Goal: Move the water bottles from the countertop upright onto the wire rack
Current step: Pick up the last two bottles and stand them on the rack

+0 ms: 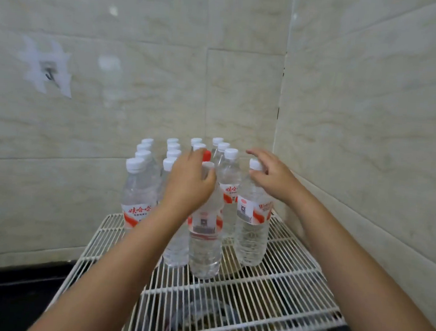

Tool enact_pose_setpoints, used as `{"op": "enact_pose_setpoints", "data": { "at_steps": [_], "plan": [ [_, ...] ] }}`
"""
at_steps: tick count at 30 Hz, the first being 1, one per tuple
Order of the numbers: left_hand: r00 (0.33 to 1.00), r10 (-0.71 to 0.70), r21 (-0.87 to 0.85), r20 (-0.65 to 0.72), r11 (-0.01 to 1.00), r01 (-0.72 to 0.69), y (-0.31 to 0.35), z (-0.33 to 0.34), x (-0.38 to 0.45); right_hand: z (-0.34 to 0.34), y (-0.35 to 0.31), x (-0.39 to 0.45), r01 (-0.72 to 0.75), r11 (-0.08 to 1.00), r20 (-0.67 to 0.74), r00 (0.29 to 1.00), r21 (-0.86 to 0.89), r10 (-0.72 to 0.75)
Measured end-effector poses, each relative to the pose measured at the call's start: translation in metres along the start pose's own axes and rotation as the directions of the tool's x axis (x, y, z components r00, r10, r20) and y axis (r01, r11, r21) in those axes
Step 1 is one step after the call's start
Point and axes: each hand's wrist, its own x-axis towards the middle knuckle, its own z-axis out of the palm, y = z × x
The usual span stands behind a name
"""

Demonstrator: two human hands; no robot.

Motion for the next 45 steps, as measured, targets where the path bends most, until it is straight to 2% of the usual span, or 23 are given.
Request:
{"op": "enact_pose_setpoints", "data": {
  "at_steps": [2, 3, 5, 7, 9, 10, 12, 14, 15, 17, 19, 21, 23, 26, 27, 29, 31, 33, 45],
  "plan": [
    [0.968, 0.009, 0.058, 0.252, 0.998, -0.024, 0.002, -0.010, 0.017, -0.012, -0.007, 0.010, 0.028, 0.987, 0.173, 0.985, -0.158, 0.000],
    [0.945, 0.019, 0.096, 0.328, 0.994, -0.053, 0.001, -0.013, 0.021, -0.016, -0.009, 0.013, 0.034, 0.979, 0.220, 0.975, -0.203, 0.012],
    [0.931, 0.035, 0.143, 0.363, 0.985, -0.093, -0.001, -0.017, 0.022, -0.019, -0.012, 0.016, 0.037, 0.961, 0.265, 0.963, -0.273, 0.038],
    [0.956, 0.037, 0.149, 0.292, 0.985, -0.084, -0.004, -0.015, 0.021, -0.017, -0.014, 0.018, 0.052, 0.900, 0.197, 0.980, -0.433, 0.038],
    [0.987, 0.001, 0.194, 0.162, 0.980, -0.033, -0.003, -0.009, 0.019, -0.012, -0.017, 0.015, -0.020, 0.822, 0.004, 1.000, -0.569, 0.028],
    [0.995, -0.028, 0.221, 0.092, 0.975, 0.007, -0.001, -0.005, 0.019, -0.008, -0.020, 0.013, -0.068, 0.795, -0.075, 0.997, -0.603, 0.028],
    [0.997, -0.078, 0.231, -0.015, 0.970, 0.080, 0.000, 0.003, 0.016, 0.001, -0.024, 0.010, -0.106, 0.751, -0.129, 0.991, -0.651, 0.029],
    [0.995, -0.079, 0.226, -0.059, 0.970, 0.090, -0.002, 0.006, 0.015, 0.002, -0.026, 0.009, -0.085, 0.768, -0.077, 0.996, -0.635, 0.046],
    [0.998, -0.057, 0.229, -0.033, 0.971, 0.063, -0.005, 0.006, 0.013, -0.001, -0.028, 0.009, -0.056, 0.804, -0.005, 0.998, -0.592, 0.066],
    [0.994, 0.019, 0.174, 0.108, 0.984, -0.038, -0.011, 0.001, 0.011, -0.012, -0.028, 0.007, 0.026, 0.901, 0.180, 0.982, -0.432, 0.058],
    [0.963, 0.076, 0.028, 0.259, 0.996, -0.087, -0.016, -0.009, 0.008, -0.023, -0.028, 0.004, 0.038, 0.952, 0.275, 0.960, -0.305, 0.050],
    [0.948, 0.090, -0.040, 0.306, 0.996, -0.082, -0.019, -0.016, 0.009, -0.027, -0.026, 0.003, 0.008, 0.964, 0.262, 0.963, -0.265, 0.064],
    [0.967, 0.078, -0.036, 0.244, 0.997, -0.071, -0.019, -0.015, 0.011, -0.026, -0.023, 0.005, 0.002, 0.939, 0.167, 0.984, -0.345, 0.059],
    [0.990, 0.059, 0.005, 0.128, 0.998, -0.060, -0.016, -0.007, 0.009, -0.019, -0.023, 0.000, -0.082, 0.888, -0.032, 0.997, -0.453, 0.075],
    [0.991, 0.061, 0.017, 0.118, 0.998, -0.063, -0.016, -0.004, 0.008, -0.016, -0.024, -0.002, -0.082, 0.873, -0.052, 0.997, -0.482, 0.065],
    [0.990, 0.065, 0.035, 0.129, 0.997, -0.070, -0.016, 0.000, 0.009, -0.014, -0.026, -0.004, -0.007, 0.856, 0.024, 0.999, -0.517, 0.023],
    [0.988, 0.065, 0.048, 0.142, 0.996, -0.072, -0.016, -0.001, 0.011, -0.018, -0.029, -0.003, 0.082, 0.892, 0.199, 0.980, -0.444, 0.009],
    [0.986, 0.066, 0.049, 0.151, 0.996, -0.075, -0.015, -0.002, 0.011, -0.026, -0.031, -0.003, 0.089, 0.919, 0.286, 0.958, -0.384, 0.027],
    [0.981, -0.045, 0.073, 0.191, 0.997, 0.031, 0.007, -0.004, 0.018, -0.014, -0.031, 0.006, 0.006, 0.952, 0.119, 0.992, -0.305, 0.032]
  ]
}}
